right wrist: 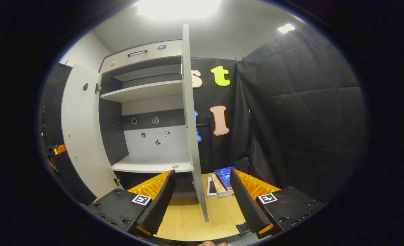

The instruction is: Open the right door of the double-door shoe cabinet with the right hand, and open the left door with the left hand.

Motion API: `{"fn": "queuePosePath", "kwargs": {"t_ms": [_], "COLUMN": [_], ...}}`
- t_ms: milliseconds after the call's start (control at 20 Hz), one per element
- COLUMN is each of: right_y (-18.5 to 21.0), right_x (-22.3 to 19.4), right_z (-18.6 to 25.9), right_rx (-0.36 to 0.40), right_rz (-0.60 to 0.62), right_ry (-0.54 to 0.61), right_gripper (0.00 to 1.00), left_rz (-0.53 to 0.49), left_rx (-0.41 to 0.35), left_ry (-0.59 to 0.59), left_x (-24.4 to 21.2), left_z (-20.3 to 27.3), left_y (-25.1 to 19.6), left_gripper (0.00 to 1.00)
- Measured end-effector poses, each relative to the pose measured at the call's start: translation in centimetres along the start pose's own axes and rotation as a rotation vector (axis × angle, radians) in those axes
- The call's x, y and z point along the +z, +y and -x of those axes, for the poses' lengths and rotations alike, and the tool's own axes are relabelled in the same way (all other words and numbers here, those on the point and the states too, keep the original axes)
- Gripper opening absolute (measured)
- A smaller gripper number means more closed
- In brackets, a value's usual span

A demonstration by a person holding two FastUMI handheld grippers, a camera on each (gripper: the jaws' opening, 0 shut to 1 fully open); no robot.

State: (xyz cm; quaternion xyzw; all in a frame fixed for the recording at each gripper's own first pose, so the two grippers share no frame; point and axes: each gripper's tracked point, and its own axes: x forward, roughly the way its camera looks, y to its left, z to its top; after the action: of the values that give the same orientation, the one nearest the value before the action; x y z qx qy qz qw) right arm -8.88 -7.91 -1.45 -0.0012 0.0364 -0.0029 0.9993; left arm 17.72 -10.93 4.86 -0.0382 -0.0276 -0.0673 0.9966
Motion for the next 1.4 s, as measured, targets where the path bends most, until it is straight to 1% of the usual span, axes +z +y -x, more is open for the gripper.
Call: {"fn": "queuePosePath", "kwargs": {"t_ms": [50, 150, 200, 250, 400, 500, 650, 700, 800, 850, 950, 1050, 1150, 1200, 1250, 1400], "right_y": [0.2, 0.8, 1.0, 1.4, 2.5, 3.5, 5.4, 6.0, 7.3, 7.9, 9.1, 9.9, 10.3, 10.4, 10.3, 9.7], "right_x": [0.1, -0.1, -0.1, 0.1, 0.6, 0.7, 1.0, 1.0, 0.8, 0.7, 0.4, 0.2, 0.3, 0.3, 0.3, 0.1], "right_z": [-0.1, -0.3, -0.4, -0.6, -0.8, -1.2, -1.8, -2.0, -2.2, -2.4, -2.9, -3.0, -2.9, -2.9, -2.9, -3.1], "right_rx": [0.002, 0.011, 0.017, 0.023, 0.038, 0.051, 0.087, 0.098, 0.115, 0.123, 0.142, 0.163, 0.168, 0.164, 0.159, 0.142], "right_rz": [0.0, -0.006, -0.01, -0.013, -0.012, -0.006, -0.006, 0.0, 0.022, 0.035, 0.049, 0.036, 0.024, 0.022, 0.02, 0.025], "right_ry": [-0.002, 0.002, 0.005, 0.004, -0.007, -0.009, -0.018, -0.022, -0.029, -0.031, -0.03, -0.035, -0.046, -0.051, -0.055, -0.061], "right_gripper": [0.98, 0.98, 0.98, 0.92, 0.92, 0.92, 0.92, 0.92, 0.92, 0.92, 0.92, 0.92, 0.92, 0.92, 0.98, 0.98], "left_rz": [0.018, 0.017, -0.002, -0.02, -0.001, 0.019, 0.071, 0.064, 0.013, -0.008, -0.051, -0.114, -0.144, -0.142, -0.136, -0.119], "left_rx": [-0.01, -0.007, 0.026, 0.055, 0.1, 0.115, 0.142, 0.157, 0.191, 0.189, 0.158, 0.163, 0.137, 0.12, 0.104, 0.073], "left_ry": [-0.002, 0.0, 0.0, 0.001, -0.012, -0.024, -0.028, -0.042, -0.075, -0.08, -0.052, -0.026, -0.038, -0.05, -0.064, -0.086], "left_x": [0.0, 0.2, 0.5, 0.8, 2.0, 2.5, 2.3, 2.3, 2.4, 1.9, 0.3, -0.8, -0.5, -0.1, 0.1, 0.2], "left_z": [0.8, 1.6, 2.0, 2.6, 5.1, 6.6, 8.2, 8.8, 9.3, 9.2, 8.9, 8.8, 8.1, 7.9, 7.8, 7.1], "left_y": [-0.2, 0.0, 0.7, 1.5, 2.6, 2.7, 0.8, 0.0, -1.1, -2.2, -4.5, -5.6, -7.4, -8.4, -9.5, -11.9], "left_gripper": [0.02, 0.02, 0.01, 0.02, 0.01, 0.02, 0.02, 0.02, 0.01, 0.1, 0.51, 0.92, 0.92, 0.93, 0.92, 0.92]}}
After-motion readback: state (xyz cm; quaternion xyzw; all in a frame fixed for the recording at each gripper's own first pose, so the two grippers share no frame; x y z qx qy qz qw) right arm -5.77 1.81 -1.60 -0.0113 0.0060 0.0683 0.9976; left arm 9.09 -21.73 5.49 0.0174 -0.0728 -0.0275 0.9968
